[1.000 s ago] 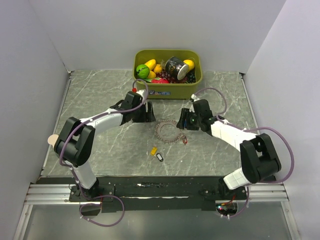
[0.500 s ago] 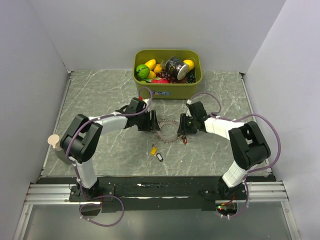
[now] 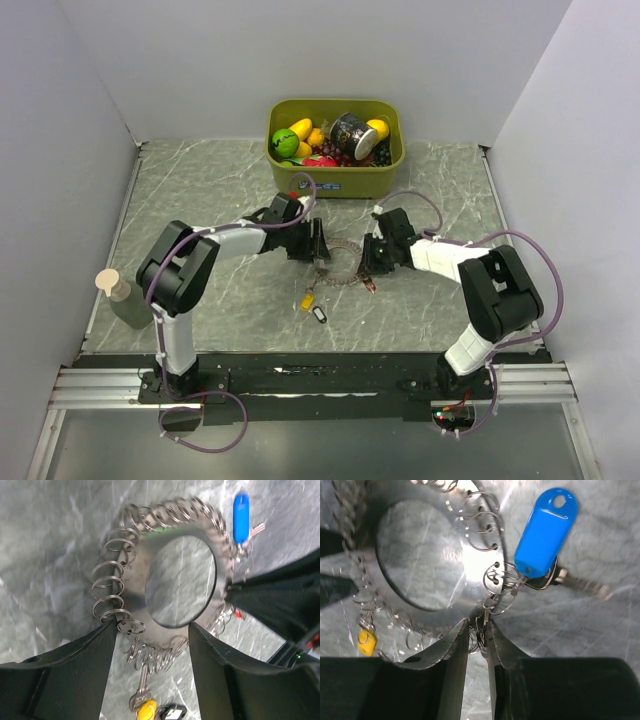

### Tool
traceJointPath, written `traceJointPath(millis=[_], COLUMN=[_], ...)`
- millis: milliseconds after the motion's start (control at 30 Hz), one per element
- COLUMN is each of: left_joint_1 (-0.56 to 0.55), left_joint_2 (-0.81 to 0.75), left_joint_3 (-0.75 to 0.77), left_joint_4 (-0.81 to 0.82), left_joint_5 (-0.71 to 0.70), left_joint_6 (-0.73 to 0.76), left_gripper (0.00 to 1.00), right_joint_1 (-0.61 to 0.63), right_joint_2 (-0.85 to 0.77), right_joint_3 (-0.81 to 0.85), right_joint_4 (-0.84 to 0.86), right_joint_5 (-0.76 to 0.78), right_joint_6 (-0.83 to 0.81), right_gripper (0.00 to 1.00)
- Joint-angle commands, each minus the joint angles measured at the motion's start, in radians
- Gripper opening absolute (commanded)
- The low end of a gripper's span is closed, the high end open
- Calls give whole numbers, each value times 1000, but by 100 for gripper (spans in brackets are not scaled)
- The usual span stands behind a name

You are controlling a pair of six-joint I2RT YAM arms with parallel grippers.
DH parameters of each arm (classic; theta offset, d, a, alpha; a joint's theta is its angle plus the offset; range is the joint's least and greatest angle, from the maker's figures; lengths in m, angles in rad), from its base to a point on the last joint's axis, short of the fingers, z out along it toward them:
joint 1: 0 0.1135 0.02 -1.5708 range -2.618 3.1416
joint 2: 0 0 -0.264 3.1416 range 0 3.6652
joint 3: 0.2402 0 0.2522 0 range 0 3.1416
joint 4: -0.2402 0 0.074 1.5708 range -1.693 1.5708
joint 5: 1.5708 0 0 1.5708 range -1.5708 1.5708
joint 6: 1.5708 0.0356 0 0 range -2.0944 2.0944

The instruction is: Put the keys on the keyring

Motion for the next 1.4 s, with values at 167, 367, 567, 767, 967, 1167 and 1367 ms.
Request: traceJointPath(millis=[167,367,567,767,967,1167,1367], left_joint_1=[-2,-1,4,5,5,-1,-12], left_joint_2=[45,-53,-173,-259,-303,-274,-261], left_joint_3=[130,96,-3,-109,-187,-195,-194], left_joint_4=[-49,-57,-32,22,100,126,143], left_joint_5=[-18,-99,-108,-58,24,70,96], left_joint_6=[50,90,104,103,93,75,66], left_gripper=[67,73,74,73,70,67,66], right_joint_1=[10,10,10,10,11,30,88], right_joint_2=[-116,-213,-268,-242,-231,-199,-155], right_joint_3=[-44,-17,10,-7,-32,-1,68], right_joint_4=[-16,-52,-77,-88,-56,-71,-91], right_joint_5=[-29,17,45,54,25,13,-16], right_joint_6=[43,27,-15,-32,-26,-49,-96], right_gripper=[29,42,59,58,48,47,47])
